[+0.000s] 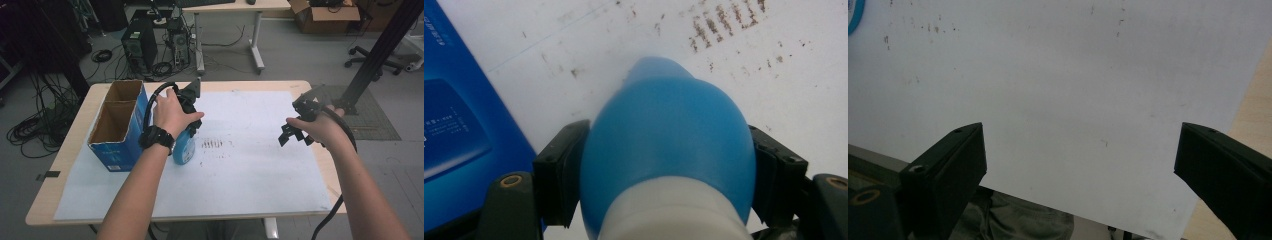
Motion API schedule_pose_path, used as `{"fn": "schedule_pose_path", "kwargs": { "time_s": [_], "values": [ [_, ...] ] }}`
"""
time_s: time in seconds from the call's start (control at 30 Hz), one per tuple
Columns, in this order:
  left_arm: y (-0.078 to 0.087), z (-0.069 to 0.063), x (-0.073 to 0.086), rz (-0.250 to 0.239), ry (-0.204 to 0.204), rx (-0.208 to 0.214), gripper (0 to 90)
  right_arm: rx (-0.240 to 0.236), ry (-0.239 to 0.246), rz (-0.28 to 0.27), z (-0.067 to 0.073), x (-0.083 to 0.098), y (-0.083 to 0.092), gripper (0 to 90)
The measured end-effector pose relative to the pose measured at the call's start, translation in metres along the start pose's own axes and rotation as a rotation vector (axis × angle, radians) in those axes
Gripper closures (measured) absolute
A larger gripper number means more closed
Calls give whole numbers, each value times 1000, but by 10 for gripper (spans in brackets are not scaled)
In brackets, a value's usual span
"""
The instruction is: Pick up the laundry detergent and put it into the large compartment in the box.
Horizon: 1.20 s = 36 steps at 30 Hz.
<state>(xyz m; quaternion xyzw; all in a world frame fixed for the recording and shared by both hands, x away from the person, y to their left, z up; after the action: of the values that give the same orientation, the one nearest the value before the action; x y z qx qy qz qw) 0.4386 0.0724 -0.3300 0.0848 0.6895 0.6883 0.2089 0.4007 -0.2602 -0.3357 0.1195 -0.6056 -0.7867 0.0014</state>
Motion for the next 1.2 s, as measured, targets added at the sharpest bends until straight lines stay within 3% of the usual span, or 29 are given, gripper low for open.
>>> {"fn": "schedule_pose_path", "kwargs": {
  "time_s": [0.43,0.9,1.07,1.2],
  "values": [
    [-1,1,0,1,-3,-1,357,-2,0,0,0,0,0,67],
    [0,3,0,8,-3,14,371,-6,4,-3,0,1,2,67],
    [9,4,-1,9,-10,12,371,-7,4,-7,2,0,5,67],
    [28,5,-3,-1,-8,17,371,-9,6,-8,4,-1,7,67]
  ]
}}
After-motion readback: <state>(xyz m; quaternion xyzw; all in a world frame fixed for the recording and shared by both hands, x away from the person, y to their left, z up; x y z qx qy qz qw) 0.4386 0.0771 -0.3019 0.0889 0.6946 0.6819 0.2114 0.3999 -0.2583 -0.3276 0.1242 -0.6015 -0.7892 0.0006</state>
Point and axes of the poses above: each handheld gripper's, and its own axes: y roughly backward along the jaws, x roughly out of its underside, z roughly to its left, the point moved 4 cm from there along -y, roughly forward along the jaws, and after that the axes turned 9 degrees about -z, right-handed, at the moved point
